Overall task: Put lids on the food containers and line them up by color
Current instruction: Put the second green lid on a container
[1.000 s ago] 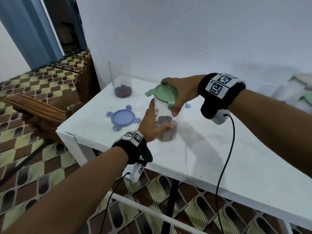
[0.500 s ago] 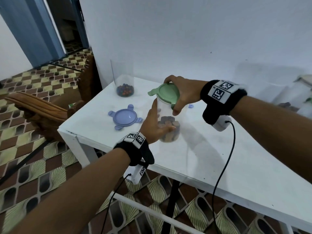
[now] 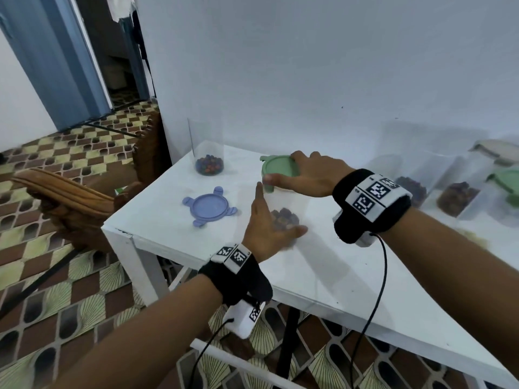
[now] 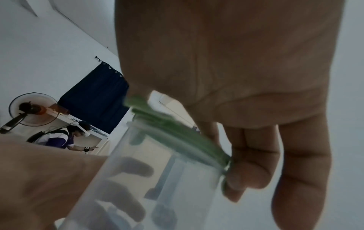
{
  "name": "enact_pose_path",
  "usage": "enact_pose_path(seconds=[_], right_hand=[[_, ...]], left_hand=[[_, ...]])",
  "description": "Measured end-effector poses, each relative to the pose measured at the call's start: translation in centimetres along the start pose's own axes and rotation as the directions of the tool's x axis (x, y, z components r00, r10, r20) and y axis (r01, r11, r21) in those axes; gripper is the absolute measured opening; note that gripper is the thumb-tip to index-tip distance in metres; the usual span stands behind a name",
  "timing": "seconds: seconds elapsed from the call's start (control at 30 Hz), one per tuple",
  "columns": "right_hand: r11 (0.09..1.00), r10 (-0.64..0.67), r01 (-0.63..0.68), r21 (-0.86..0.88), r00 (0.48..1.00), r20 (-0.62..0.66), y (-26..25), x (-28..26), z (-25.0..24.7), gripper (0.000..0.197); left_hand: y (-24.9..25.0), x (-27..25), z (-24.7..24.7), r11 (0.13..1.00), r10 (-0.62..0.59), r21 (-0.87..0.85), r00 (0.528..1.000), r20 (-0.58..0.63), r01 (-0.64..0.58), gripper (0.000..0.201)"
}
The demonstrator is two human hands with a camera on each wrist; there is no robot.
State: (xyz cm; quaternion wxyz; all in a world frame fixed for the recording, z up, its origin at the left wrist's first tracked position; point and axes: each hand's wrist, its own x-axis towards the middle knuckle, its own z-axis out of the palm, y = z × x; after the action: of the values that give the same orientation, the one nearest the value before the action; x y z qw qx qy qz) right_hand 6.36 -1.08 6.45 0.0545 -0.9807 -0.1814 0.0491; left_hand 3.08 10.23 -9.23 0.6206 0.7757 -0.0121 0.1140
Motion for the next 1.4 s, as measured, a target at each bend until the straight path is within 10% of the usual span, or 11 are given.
enact_pose_path(seconds=[0.37, 0.57, 1.4], right_hand=[[0.973, -0.196, 0.183, 0.137, 0.976, 0.090, 2.6, -1.0, -2.4, 0.116], [0.976, -0.182, 0.208, -0.063, 0.940, 0.289, 0.9, 1.6, -1.3, 0.130], [0.915, -0.181, 0.202, 0.348, 0.979, -0.093, 1.5, -0.7, 2.0, 0.096]], left_hand=[[0.3, 2.2, -3.3, 0.998, -0.046, 0.051, 0.974, 0.220, 0.036, 0.124], [-0.1, 2.3, -3.4, 0.998, -0.037, 0.064, 0.975, 0.217, 0.024, 0.120], [0.2, 1.5, -3.5, 0.998, 0.017, 0.047, 0.968, 0.250, -0.030, 0.106]])
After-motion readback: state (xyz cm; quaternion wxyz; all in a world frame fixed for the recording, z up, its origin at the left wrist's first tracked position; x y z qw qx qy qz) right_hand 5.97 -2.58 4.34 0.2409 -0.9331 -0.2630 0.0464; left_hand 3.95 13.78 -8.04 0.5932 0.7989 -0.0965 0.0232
